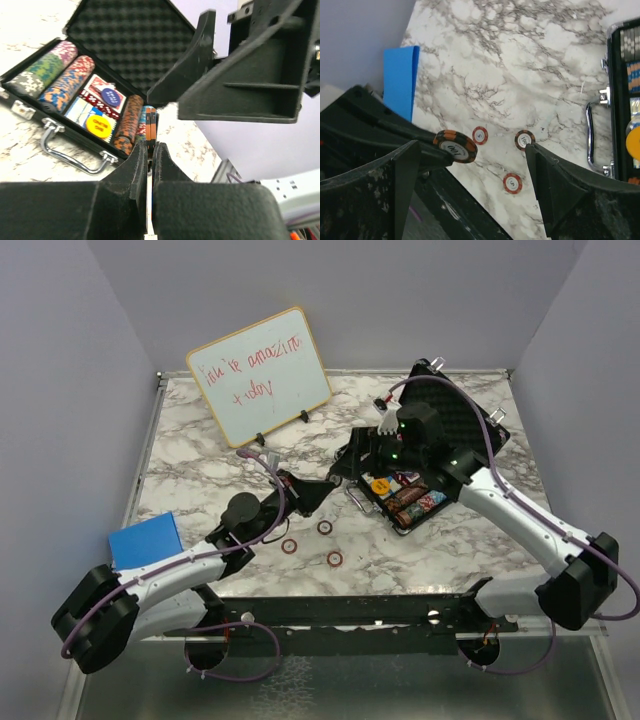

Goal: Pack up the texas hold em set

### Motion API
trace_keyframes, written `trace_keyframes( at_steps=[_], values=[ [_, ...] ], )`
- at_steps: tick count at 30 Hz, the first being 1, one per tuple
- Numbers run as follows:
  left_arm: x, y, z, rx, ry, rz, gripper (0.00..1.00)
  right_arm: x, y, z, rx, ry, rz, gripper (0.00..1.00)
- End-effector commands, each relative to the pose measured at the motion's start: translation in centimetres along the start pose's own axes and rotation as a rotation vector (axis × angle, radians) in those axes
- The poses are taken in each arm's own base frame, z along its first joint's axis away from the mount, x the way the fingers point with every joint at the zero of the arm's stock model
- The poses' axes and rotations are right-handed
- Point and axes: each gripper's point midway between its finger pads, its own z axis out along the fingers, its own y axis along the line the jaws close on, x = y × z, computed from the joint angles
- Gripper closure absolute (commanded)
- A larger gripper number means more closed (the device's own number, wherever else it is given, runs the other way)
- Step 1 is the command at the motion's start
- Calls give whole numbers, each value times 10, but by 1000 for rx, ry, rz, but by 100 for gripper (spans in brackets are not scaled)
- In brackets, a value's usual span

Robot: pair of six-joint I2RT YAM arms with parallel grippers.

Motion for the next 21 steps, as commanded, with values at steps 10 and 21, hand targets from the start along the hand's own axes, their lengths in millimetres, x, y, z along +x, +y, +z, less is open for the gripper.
trace_keyframes(
  at_steps=[10,21],
  values=[
    [1,-114,-60,572,161,176,100,57,80,-102,-649,45,-594,12],
    [2,-138,-72,702,225,202,100,59,94,-103,-753,94,-558,52]
  ],
)
